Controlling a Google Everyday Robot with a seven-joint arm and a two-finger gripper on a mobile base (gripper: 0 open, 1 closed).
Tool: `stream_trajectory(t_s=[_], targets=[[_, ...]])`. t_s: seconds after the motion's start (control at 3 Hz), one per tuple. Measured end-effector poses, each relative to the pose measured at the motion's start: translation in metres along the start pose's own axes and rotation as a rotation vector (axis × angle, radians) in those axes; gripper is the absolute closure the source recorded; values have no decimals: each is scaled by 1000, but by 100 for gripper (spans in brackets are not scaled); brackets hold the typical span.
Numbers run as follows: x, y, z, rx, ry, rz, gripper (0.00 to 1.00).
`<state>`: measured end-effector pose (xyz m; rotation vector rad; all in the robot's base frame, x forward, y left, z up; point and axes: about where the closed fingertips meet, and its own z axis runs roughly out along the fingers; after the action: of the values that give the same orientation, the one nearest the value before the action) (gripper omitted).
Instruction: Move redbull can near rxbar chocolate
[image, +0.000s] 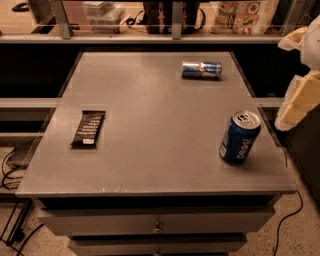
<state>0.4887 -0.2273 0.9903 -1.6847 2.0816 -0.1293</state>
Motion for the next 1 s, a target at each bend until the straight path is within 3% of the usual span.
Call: stream_trajectory(t_s=[0.67, 1.0], targets=[[-35, -47, 6, 52, -113, -23, 0], [-61, -65, 23, 45, -206, -16, 0]])
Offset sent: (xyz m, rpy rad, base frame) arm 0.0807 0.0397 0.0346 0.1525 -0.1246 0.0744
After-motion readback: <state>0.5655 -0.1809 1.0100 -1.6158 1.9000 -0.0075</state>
